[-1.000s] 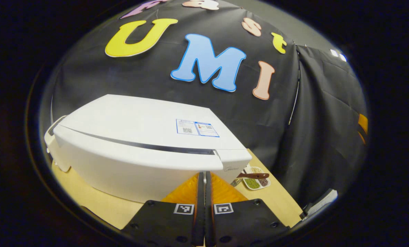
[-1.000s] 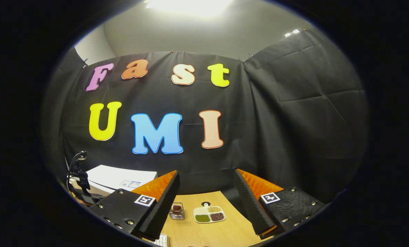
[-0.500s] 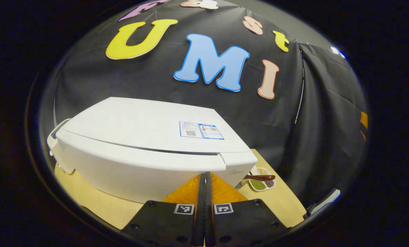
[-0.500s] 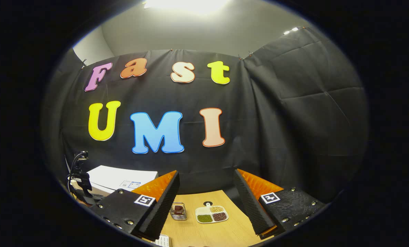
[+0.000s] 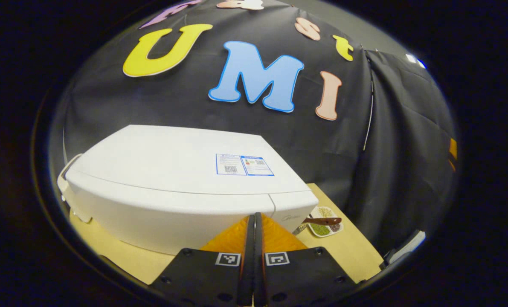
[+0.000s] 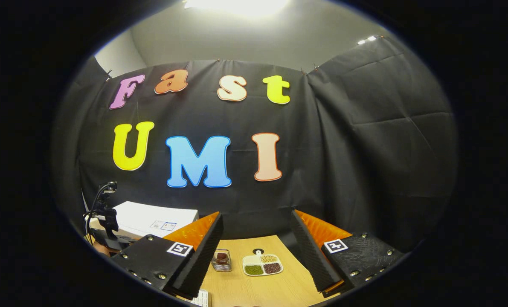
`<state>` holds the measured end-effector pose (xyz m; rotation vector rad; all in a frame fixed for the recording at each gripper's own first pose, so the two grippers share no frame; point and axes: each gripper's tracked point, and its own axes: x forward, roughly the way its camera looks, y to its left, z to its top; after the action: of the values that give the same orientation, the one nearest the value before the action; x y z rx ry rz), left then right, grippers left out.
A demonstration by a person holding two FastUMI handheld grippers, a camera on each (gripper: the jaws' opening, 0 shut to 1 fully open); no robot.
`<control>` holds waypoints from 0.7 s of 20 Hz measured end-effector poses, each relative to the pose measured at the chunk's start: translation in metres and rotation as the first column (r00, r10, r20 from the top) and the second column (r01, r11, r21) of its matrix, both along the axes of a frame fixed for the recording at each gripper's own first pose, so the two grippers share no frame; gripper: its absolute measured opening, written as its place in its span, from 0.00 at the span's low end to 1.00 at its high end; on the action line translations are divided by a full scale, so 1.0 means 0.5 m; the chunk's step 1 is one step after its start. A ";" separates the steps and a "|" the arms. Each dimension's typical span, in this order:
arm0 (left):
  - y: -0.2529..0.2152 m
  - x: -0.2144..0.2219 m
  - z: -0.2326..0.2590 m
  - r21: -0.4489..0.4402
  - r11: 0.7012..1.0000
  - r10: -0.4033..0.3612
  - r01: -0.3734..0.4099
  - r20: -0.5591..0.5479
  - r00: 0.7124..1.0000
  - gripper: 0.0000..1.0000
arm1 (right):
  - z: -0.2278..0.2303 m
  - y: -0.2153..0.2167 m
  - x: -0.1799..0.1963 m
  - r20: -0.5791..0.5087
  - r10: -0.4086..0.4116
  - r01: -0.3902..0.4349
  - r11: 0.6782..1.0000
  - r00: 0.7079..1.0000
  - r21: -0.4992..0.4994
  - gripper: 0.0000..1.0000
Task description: Open the microwave oven with the left hand, put the food in, and close the microwave oven.
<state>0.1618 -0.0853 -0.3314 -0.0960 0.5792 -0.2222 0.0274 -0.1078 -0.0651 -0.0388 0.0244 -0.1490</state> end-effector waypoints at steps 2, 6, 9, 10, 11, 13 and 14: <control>0.007 0.004 0.046 0.059 0.998 -0.007 0.003 0.074 0.997 0.07 | 0.001 0.007 -0.004 0.002 0.001 -0.001 1.000 1.000 0.006 0.96; 0.039 -0.011 0.170 0.128 0.992 -0.038 0.012 0.198 0.979 0.07 | -0.002 0.041 -0.004 -0.009 0.028 -0.028 0.999 1.000 0.015 0.96; 0.108 -0.043 0.306 0.144 0.988 0.017 -0.064 0.310 0.951 0.07 | 0.018 0.103 0.008 0.004 0.081 -0.081 0.996 0.997 0.043 0.96; 0.140 -0.063 0.354 0.127 0.985 0.062 -0.115 0.360 0.931 0.07 | 0.024 0.121 0.011 0.009 0.095 -0.095 0.994 0.995 0.047 0.96; 0.171 -0.086 0.400 0.104 0.983 0.101 -0.154 0.400 0.911 0.10 | 0.031 0.141 0.014 0.011 0.109 -0.110 0.993 0.994 0.047 0.96; 0.222 -0.147 0.470 0.085 0.976 0.143 -0.198 0.434 0.889 0.65 | 0.043 0.181 0.013 0.009 0.137 -0.137 0.989 0.991 0.049 0.96; 0.245 -0.171 0.501 0.087 0.971 0.160 -0.221 0.449 0.879 0.93 | 0.055 0.205 0.012 0.007 0.150 -0.150 0.987 0.989 0.050 0.96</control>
<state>0.0762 0.0370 -0.0811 0.0308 0.1282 -0.0066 0.0334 -0.0053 -0.0377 0.0105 0.0215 0.0026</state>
